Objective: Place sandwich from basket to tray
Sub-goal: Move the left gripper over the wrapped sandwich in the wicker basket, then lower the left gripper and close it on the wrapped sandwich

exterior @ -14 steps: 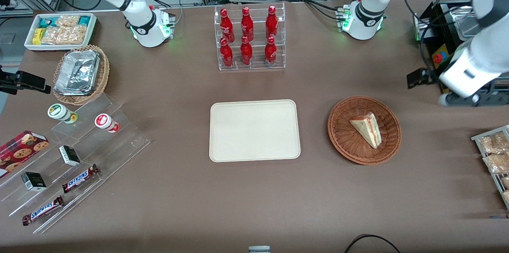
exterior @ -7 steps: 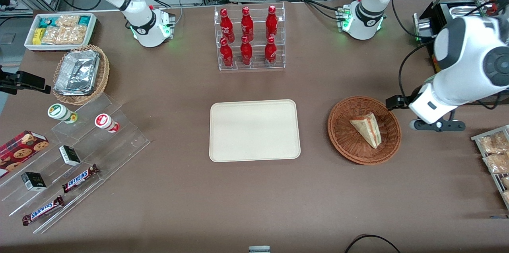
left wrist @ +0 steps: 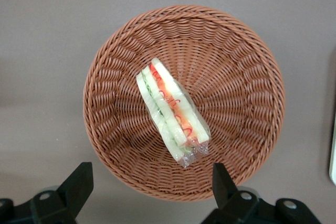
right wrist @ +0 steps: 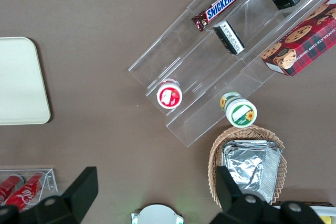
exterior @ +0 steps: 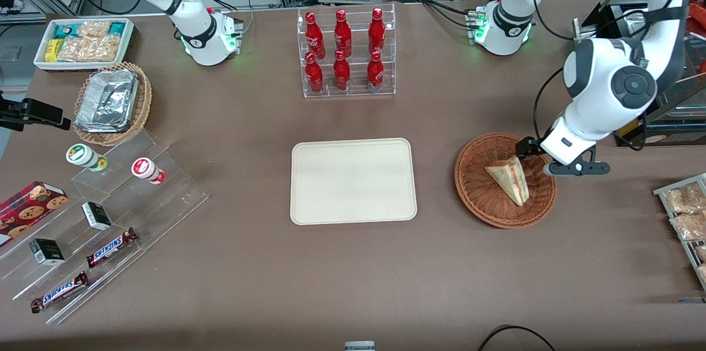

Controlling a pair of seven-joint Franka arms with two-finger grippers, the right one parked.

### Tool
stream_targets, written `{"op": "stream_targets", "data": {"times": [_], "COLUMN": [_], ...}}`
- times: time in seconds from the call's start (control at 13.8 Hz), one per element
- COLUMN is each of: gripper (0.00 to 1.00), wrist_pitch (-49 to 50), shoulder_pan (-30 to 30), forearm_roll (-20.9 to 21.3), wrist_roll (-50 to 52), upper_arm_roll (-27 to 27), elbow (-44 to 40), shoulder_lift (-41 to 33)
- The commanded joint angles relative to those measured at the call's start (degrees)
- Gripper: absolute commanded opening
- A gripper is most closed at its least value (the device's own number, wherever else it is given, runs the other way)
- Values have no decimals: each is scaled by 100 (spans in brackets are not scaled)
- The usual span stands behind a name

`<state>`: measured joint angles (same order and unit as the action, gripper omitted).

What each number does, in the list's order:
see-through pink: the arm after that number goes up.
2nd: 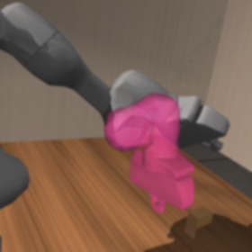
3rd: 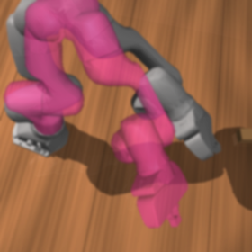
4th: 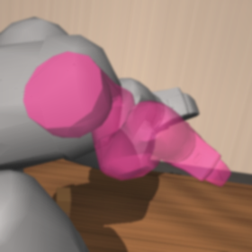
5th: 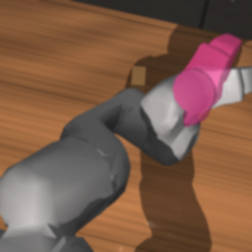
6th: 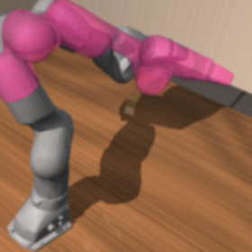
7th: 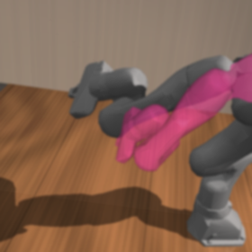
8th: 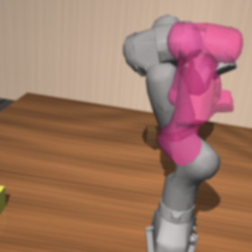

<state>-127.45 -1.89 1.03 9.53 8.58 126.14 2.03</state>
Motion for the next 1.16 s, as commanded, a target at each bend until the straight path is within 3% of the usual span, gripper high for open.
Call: {"op": "stream_targets", "data": {"times": [0.0, 0.36, 1.09], "gripper": [100, 100, 100], "wrist_pitch": [-254, -868, -1361], "shoulder_pan": [39, 312, 286], "forearm_roll": [-33, -33, -33], "wrist_roll": [1073, 3509, 3996], "upper_arm_roll": [-14, -5, -14], "elbow": [280, 280, 271], "shoulder_lift": [-221, 306, 1027]}}
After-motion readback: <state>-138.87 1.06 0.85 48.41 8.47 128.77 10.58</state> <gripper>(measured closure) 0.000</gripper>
